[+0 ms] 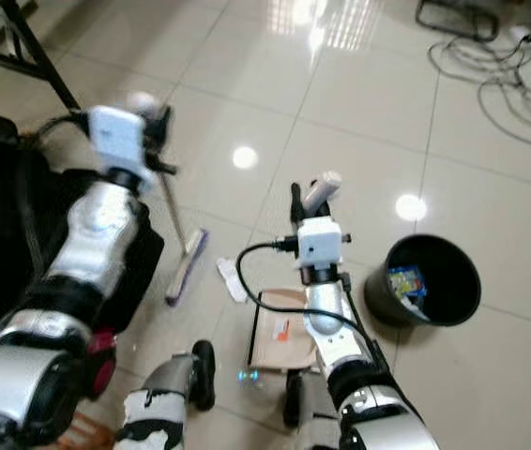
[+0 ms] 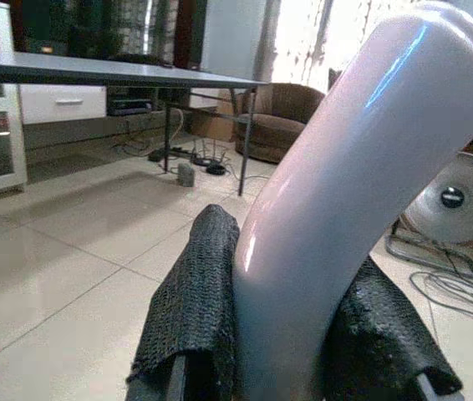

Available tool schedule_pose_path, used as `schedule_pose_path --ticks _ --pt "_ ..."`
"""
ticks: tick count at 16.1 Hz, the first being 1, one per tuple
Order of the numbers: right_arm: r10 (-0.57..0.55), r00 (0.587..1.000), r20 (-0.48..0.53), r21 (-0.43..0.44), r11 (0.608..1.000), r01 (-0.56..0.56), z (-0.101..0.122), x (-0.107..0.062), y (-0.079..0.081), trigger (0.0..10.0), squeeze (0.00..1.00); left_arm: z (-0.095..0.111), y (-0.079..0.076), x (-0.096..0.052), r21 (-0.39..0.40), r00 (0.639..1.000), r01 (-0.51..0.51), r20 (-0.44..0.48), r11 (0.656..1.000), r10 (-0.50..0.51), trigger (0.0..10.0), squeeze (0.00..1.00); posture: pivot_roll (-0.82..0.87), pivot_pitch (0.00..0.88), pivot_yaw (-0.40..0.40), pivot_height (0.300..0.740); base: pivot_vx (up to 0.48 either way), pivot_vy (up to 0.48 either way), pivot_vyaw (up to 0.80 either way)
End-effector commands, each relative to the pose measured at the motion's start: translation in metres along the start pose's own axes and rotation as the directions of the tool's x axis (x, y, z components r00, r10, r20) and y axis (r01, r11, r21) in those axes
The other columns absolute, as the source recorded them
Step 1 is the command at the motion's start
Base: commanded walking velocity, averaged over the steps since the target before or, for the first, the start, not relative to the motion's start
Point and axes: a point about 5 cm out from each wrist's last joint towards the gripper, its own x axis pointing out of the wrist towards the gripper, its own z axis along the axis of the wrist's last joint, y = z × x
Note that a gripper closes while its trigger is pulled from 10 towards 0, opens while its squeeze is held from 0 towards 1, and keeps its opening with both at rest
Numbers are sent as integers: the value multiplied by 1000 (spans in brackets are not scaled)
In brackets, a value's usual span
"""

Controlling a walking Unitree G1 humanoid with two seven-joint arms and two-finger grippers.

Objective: Sweep floor

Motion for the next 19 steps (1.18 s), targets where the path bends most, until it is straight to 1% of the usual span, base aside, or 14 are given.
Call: schedule_pose_path --ticks 1,2,3,4,6,8,9,10,12,13,16,17,18,19 --pt "-6 1000 -10 -11 1000 6 -1 -3 0 10000 0 -4 -11 -1 -9 999 48 -9 999 -48 10000 0 239 409 58 740 0 0 0" --pt "-16 1000 -7 -14 1000 16 -1 -2 -1 10000 0 -6 -23 -2 -25 996 84 -16 996 -85 10000 0 244 420 65 740 0 0 0" --pt "-27 1000 -8 -20 999 27 -1 -2 -1 10000 0 -10 -40 -3 -82 993 110 -25 990 -113 10000 0 249 425 72 740 0 0 0" --pt "-30 1000 -5 -24 999 30 -1 -2 -1 10000 0 -10 -47 -3 -111 993 115 -22 987 -118 10000 0 255 430 77 740 0 0 0" --pt "-34 999 -4 -38 999 34 -1 -1 0 10000 0 -10 -66 -1 -190 990 135 -16 972 -140 10000 0 258 435 83 740 0 0 0" --pt "-36 999 -1 -44 998 36 0 0 0 10000 0 -4 -76 1 -286 989 145 10 947 -148 10000 0 258 440 86 740 0 0 0" --pt "-37 999 1 -50 998 37 0 1 -1 10000 0 5 -80 5 -348 987 160 50 924 -152 10000 0 259 440 86 740 0 0 0" --pt "-38 999 0 -56 998 38 0 1 -2 10000 0 15 -81 10 -386 982 187 98 903 -162 10000 0 262 439 83 740 0 0 0" --pt "-41 999 -4 -66 997 40 -1 2 -4 10000 0 34 -79 13 -386 960 266 191 883 -206 10000 0 267 435 81 740 0 0 0" --pt "-42 999 -6 -70 997 41 -2 2 -5 10000 0 42 -74 11 -369 950 290 224 883 -218 10000 0 269 433 80 740 0 0 0" --pt "-42 999 -13 -75 996 41 -3 3 -7 10000 0 55 -54 4 -342 934 321 268 883 -235 10000 0 277 413 69 740 0 0 0" --pt "-41 999 -15 -78 996 40 -3 5 -9 10000 0 64 -40 0 -329 931 318 283 889 -229 10000 0 281 407 60 740 0 0 0" --pt "-41 999 -15 -78 996 40 -3 5 -9 10000 0 64 -40 0 -329 931 318 283 889 -229 10000 0 281 407 60 740 0 0 0" --pt "-39 999 -16 -80 996 37 -3 6 -9 10000 0 73 -32 -4 -310 924 335 292 890 -246 10000 0 284 404 56 740 0 0 0"
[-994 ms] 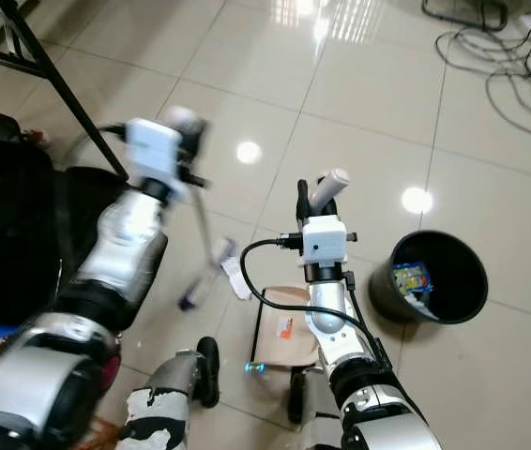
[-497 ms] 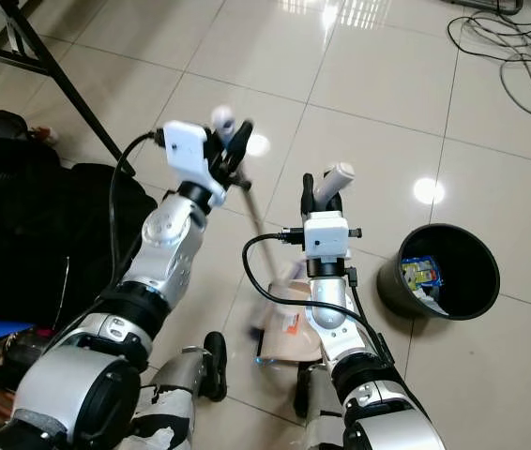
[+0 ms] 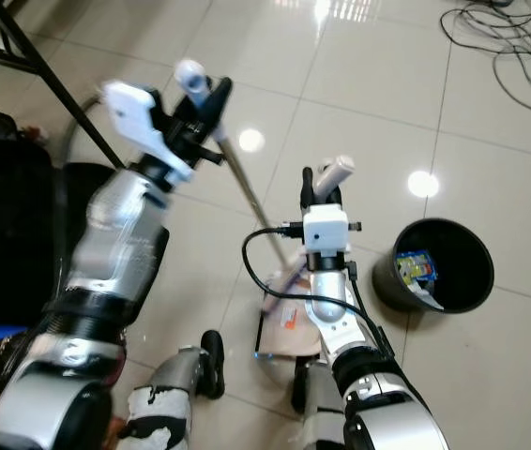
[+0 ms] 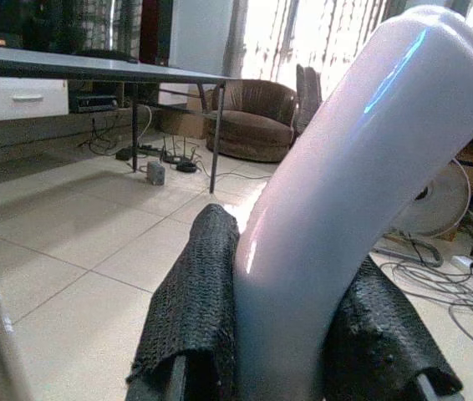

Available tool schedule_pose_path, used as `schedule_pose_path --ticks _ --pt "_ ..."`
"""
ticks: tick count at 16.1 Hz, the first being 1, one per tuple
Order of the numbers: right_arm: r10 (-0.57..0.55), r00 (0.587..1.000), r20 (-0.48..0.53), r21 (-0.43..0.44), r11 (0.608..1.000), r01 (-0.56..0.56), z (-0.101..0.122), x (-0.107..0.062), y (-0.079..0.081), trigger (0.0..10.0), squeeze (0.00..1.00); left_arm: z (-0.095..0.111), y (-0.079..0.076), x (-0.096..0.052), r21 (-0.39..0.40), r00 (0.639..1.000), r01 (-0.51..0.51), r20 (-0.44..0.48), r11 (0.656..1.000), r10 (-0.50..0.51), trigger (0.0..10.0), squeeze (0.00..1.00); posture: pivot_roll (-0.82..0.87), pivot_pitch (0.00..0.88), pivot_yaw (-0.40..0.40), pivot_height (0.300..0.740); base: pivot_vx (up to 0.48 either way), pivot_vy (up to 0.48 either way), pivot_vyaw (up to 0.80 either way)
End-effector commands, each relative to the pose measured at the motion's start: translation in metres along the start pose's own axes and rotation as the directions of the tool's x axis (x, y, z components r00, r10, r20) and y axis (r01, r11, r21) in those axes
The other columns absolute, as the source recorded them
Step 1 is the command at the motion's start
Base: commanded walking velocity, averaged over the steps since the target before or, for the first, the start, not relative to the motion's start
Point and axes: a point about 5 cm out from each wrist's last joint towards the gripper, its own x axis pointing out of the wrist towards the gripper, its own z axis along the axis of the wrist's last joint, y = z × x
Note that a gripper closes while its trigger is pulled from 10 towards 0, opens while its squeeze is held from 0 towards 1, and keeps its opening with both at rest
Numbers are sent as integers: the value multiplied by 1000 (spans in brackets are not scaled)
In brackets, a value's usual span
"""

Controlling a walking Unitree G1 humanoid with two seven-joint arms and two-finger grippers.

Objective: Sweep floor

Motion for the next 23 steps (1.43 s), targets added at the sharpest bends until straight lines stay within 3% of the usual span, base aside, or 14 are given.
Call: schedule_pose_path --ticks 1,3,5,9,10,12,13,15,17,19,23 --pt "12 998 -65 -29 999 -14 -10 -8 -3 10000 0 19 -2 -3 15 998 56 42 998 -56 10000 0 285 399 51 740 0 0 0" --pt "16 998 -62 -26 1000 -17 -10 -9 -2 10000 0 42 11 -10 78 996 52 67 996 -57 10000 0 290 393 50 740 0 0 0" --pt "18 998 -64 -21 1000 -20 -11 -11 -1 10000 0 51 21 -10 106 997 29 66 994 -36 10000 0 295 394 51 740 0 0 0" --pt "21 998 -66 -13 1000 -22 -11 -14 2 10000 0 19 31 -12 251 998 -30 -38 968 40 10000 0 295 396 52 740 0 0 0" --pt "23 998 -65 -11 1000 -23 -11 -14 3 10000 0 0 25 -12 247 996 -24 -76 969 44 10000 0 292 401 53 740 0 0 0" --pt "27 998 -60 -5 1000 -27 -10 -15 5 10000 0 -36 -3 -13 212 986 71 -162 975 -36 10000 0 285 397 53 740 0 0 0" --pt "28 998 -59 -4 1000 -28 -10 -16 5 10000 0 -42 -9 -15 204 983 96 -174 974 -60 10000 0 282 394 53 740 0 0 0" --pt "30 998 -58 -1 1000 -30 -9 -17 6 10000 0 -62 -38 -21 115 970 178 -187 977 -154 10000 0 273 394 53 740 0 0 0" --pt "31 998 -57 -1 1000 -31 -10 -18 5 10000 0 -57 -48 -25 56 968 211 -152 976 -201 10000 0 273 385 51 740 0 0 0" --pt "33 998 -62 -4 999 -33 -11 -18 4 10000 0 -47 -51 -31 46 956 269 -130 962 -262 10000 0 278 379 49 740 0 0 0" --pt "38 997 -67 -5 999 -39 -11 -15 5 10000 0 -13 -40 -49 91 933 354 -109 931 -344 10000 0 288 350 35 740 0 0 0"
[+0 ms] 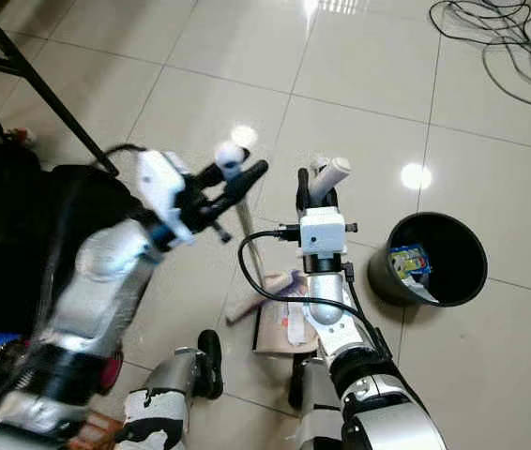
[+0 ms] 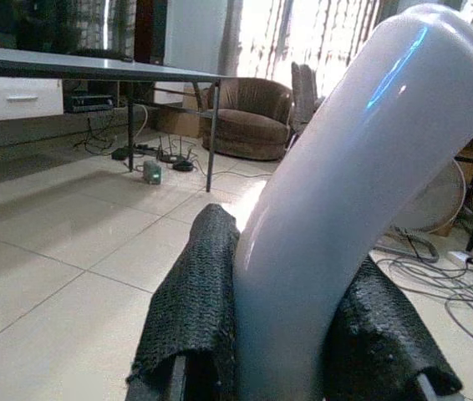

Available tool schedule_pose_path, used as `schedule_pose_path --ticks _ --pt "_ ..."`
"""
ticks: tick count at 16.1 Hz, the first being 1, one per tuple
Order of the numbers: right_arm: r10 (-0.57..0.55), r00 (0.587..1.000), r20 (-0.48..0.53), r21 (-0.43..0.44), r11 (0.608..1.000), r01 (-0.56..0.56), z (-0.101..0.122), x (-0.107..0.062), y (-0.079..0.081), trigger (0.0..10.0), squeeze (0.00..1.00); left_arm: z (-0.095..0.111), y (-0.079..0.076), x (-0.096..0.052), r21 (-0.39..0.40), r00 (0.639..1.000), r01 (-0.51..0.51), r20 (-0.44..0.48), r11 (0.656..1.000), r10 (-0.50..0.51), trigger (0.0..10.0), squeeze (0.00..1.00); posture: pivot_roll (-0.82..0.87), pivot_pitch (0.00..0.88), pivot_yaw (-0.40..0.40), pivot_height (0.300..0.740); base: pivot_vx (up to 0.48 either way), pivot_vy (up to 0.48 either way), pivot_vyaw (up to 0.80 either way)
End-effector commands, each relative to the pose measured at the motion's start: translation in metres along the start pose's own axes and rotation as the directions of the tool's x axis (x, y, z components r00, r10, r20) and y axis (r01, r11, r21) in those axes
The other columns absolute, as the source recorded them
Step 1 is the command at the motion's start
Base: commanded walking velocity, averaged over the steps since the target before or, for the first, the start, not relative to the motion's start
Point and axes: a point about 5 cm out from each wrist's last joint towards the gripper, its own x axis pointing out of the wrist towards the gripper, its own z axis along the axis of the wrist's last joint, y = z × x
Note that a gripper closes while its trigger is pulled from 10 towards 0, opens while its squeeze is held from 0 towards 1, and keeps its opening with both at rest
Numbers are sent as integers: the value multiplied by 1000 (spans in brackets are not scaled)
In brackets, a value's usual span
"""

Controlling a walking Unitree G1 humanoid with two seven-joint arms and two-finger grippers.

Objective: Sweep floor

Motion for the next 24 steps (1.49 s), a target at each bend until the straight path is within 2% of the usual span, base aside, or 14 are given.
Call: schedule_pose_path --ticks 1,4,7,9,11,12,14,15,17,18,19,20,23,24 --pt "23 997 -77 -18 1000 -24 -11 -11 1 10000 0 12 2 -5 14 1000 5 22 1000 -5 10000 0 288 341 29 740 0 0 0" --pt "28 997 -73 -18 999 -29 -11 -7 -1 10000 0 28 19 -16 90 1000 -25 1 996 25 10000 0 284 307 13 740 0 0 0" --pt "3 999 -54 0 1000 -3 -7 0 -9 10000 0 38 46 -33 149 992 -117 -22 982 122 10000 0 255 252 -16 740 0 0 0" --pt "-16 1000 -21 60 998 18 0 9 -13 10000 0 38 72 -52 163 953 -282 -67 945 296 10000 0 224 218 -30 740 0 0 0" --pt "-32 999 19 162 986 29 11 20 -16 10000 0 26 93 -79 225 858 -447 -166 865 487 10000 0 188 192 -40 740 0 0 0" --pt "-30 999 26 188 982 25 14 21 -16 10000 0 23 95 -87 223 835 -478 -186 849 519 10000 0 180 188 -42 740 0 0 0" --pt "-14 999 38 244 970 4 24 26 -17 10000 0 4 93 -107 155 737 -600 -272 785 618 10000 0 137 143 -50 740 0 0 0" --pt "-12 998 60 270 963 -4 34 28 -19 10000 0 -7 84 -118 122 688 -650 -325 750 649 10000 0 130 119 -52 740 0 0 0" --pt "-4 998 65 298 954 -15 46 35 -23 10000 0 -19 72 -125 132 659 -667 -356 734 663 10000 0 107 91 -64 740 0 0 0" --pt "10 997 75 299 954 -32 60 43 -29 10000 0 -27 61 -129 122 627 -692 -388 712 676 10000 0 97 75 -70 740 0 0 0" --pt "12 997 73 313 949 -34 72 50 -35 10000 0 -31 52 -131 80 611 -715 -410 694 677 10000 0 90 71 -72 740 0 0 0" --pt "0 998 67 310 951 -20 87 59 -44 10000 0 -36 42 -129 97 630 -684 -420 723 653 10000 0 68 62 -85 740 0 0 0" --pt "-4 999 44 265 964 -7 107 66 -54 10000 0 -39 34 -125 109 640 -668 -421 736 643 10000 0 46 62 -92 740 0 0 0" --pt "-6 1000 -9 210 978 8 116 66 -61 10000 0 -35 31 -119 115 650 -663 -402 739 645 10000 0 52 62 -94 740 0 0 0"
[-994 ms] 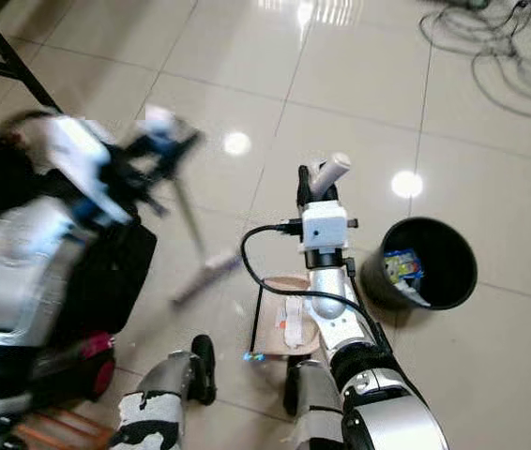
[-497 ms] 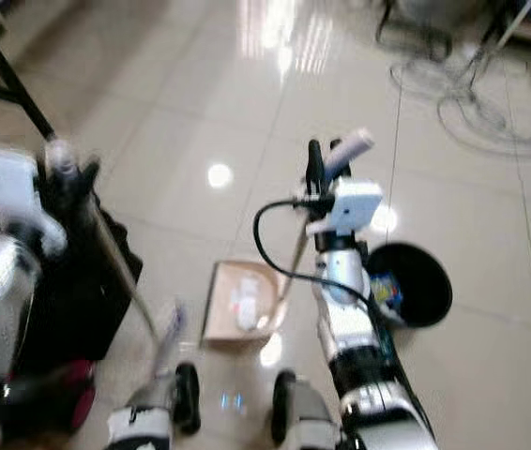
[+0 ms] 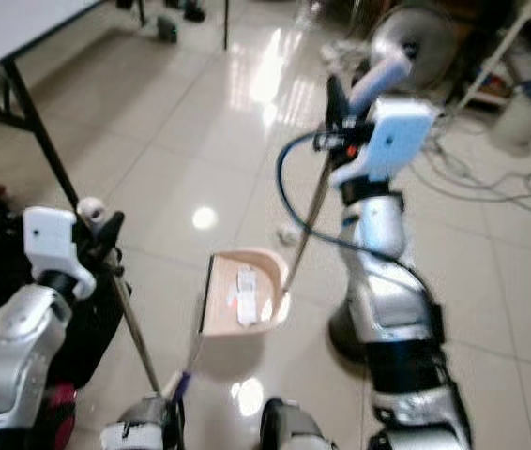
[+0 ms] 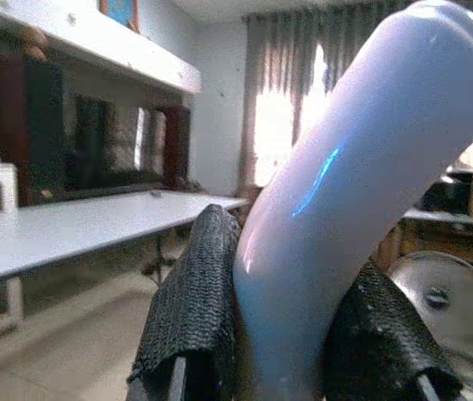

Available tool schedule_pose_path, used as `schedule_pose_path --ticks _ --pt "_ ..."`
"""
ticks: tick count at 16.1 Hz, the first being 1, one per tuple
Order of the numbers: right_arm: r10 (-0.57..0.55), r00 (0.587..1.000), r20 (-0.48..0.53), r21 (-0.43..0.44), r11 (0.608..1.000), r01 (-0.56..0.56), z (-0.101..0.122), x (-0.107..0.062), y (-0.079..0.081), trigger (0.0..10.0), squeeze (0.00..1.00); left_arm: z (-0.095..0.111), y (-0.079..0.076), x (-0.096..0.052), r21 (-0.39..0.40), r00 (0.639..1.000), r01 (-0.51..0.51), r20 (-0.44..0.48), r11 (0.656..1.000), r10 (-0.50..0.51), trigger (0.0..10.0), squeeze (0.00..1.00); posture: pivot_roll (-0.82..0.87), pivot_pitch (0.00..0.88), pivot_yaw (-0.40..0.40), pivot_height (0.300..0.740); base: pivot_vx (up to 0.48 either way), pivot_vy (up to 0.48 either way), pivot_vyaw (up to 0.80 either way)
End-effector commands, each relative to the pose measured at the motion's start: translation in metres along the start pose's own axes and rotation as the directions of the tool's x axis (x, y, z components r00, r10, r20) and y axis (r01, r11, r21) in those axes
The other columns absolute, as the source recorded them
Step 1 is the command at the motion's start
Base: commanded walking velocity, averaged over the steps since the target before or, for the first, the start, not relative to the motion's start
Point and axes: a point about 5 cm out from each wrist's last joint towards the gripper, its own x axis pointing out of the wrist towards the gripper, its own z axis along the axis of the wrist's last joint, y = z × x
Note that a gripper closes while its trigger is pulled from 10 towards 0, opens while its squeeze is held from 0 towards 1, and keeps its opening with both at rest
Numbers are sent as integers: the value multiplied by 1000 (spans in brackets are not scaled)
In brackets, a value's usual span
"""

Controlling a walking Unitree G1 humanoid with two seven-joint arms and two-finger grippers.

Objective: Sweep floor

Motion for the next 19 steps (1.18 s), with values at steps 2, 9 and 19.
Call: schedule_pose_path --ticks 2,9,19 --pt "-28 1000 10 56 998 28 19 -5 -9 10000 0 13 -11 -1 26 997 36 65 999 -37 10000 0 54 66 -75 740 0 0 0" --pt "-112 993 -44 87 990 115 29 -23 -15 10000 0 28 -34 5 77 985 139 95 987 -147 10000 0 65 102 -12 740 0 0 0" --pt "-156 985 -78 97 982 163 33 -32 -24 10000 0 26 -43 1 104 977 197 64 975 -205 10000 0 78 147 10 740 0 -404 0"
